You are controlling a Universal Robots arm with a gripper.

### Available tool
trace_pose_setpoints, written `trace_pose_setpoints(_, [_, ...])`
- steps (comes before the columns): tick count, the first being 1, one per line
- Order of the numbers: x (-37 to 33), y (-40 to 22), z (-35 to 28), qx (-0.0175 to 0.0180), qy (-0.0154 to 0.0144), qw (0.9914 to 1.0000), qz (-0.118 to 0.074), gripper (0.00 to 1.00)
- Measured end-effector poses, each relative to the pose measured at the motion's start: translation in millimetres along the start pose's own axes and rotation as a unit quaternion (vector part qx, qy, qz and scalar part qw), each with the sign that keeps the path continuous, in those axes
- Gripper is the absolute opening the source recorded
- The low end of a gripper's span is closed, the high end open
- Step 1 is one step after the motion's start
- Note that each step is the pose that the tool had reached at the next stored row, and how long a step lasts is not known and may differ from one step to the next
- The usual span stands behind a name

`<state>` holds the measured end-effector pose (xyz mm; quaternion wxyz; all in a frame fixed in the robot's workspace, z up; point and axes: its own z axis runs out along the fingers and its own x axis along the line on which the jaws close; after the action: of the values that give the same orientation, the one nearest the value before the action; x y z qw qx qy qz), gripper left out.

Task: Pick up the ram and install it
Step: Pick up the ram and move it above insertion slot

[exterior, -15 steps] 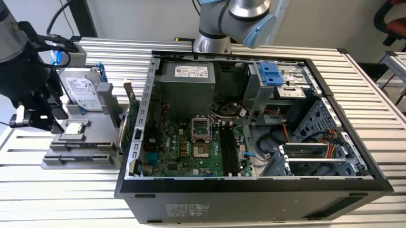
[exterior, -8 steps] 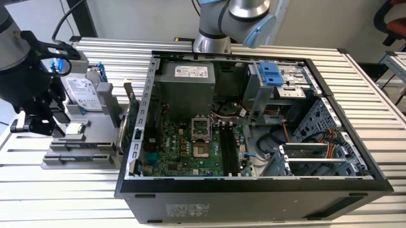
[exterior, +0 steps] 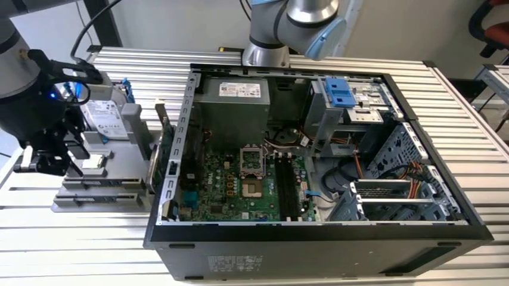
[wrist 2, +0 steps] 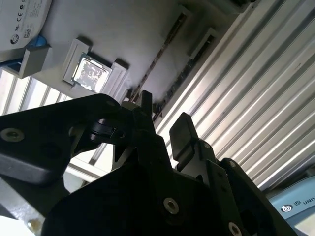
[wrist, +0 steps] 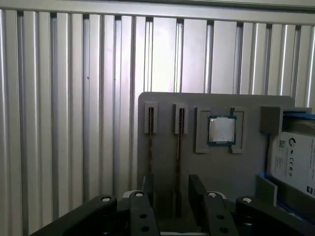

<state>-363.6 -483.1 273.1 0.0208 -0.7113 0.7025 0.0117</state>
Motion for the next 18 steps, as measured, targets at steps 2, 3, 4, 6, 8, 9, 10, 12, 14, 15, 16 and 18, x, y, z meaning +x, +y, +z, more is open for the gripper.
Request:
trace_pose_setpoints(2, [0.1,0.0,0.2,-0.0005,0.0001,1.00000,0.000,1.00])
trace_pose_setpoints(3, [0.1,0.0,0.2,-0.0005,0.0001,1.00000,0.000,1.00])
trace_pose_setpoints(4, [0.1,0.0,0.3,-0.0005,0.0001,1.00000,0.000,1.00])
trace_pose_setpoints(6, [0.1,0.0,0.4,-0.0004,0.0001,1.00000,0.000,1.00])
trace_pose_setpoints(8, [0.1,0.0,1.2,-0.0003,-0.0001,1.00000,0.000,1.00])
trace_pose_setpoints(9, [0.1,0.0,1.7,-0.0004,-0.0001,1.00000,0.000,1.00])
trace_pose_setpoints(10, [0.2,0.0,2.2,-0.0005,0.0000,1.00000,0.000,1.00])
trace_pose_setpoints(12, [0.2,0.1,3.3,-0.0007,0.0000,1.00000,0.000,1.00])
trace_pose_setpoints(14, [0.3,0.1,4.4,-0.0009,0.0001,1.00000,0.000,1.00])
trace_pose_setpoints(15, [0.3,0.1,4.7,-0.0010,0.0001,1.00000,0.000,1.00])
trace_pose_setpoints(16, [0.4,0.1,5.2,-0.0009,0.0001,1.00000,0.000,1.00])
trace_pose_setpoints(18, [0.5,0.1,6.3,-0.0010,0.0000,1.00000,0.000,1.00])
